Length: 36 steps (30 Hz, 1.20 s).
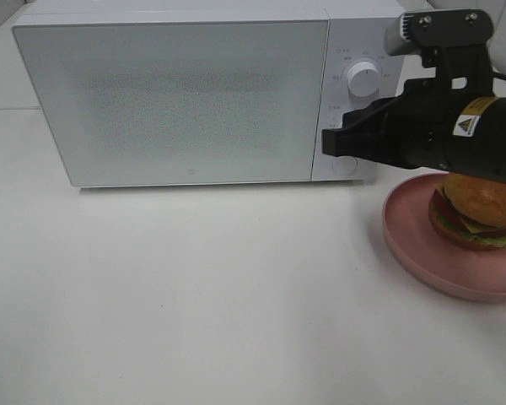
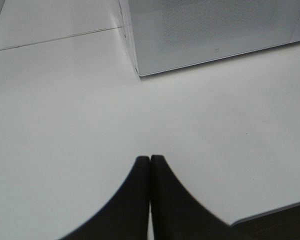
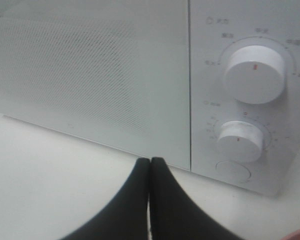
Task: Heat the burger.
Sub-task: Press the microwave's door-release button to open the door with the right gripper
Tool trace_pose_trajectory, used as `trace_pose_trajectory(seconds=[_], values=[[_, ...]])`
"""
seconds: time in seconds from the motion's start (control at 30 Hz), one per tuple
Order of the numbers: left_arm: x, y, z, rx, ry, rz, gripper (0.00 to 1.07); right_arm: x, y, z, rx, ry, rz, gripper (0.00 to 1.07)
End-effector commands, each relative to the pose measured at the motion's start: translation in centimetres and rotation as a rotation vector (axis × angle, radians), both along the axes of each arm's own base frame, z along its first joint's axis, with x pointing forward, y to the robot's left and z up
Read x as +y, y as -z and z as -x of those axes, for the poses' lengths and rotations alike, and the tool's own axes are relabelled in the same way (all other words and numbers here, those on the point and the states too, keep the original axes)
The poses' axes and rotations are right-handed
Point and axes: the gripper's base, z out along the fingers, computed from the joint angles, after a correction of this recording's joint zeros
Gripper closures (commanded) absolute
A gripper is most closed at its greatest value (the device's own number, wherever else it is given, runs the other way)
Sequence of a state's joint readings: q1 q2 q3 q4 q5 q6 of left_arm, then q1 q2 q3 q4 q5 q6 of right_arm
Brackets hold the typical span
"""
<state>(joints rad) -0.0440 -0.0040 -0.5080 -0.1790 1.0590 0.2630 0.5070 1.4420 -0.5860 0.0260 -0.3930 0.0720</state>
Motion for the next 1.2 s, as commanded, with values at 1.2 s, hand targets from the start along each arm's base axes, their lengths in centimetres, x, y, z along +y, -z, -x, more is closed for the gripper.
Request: trace_pose_trajectory(seconds=[1.2], values=[[0.0, 0.0, 0.3, -0.028, 0.003, 0.004, 1.06, 1.9, 7.7, -3.0, 0.41, 0.471, -0.747, 1.07]])
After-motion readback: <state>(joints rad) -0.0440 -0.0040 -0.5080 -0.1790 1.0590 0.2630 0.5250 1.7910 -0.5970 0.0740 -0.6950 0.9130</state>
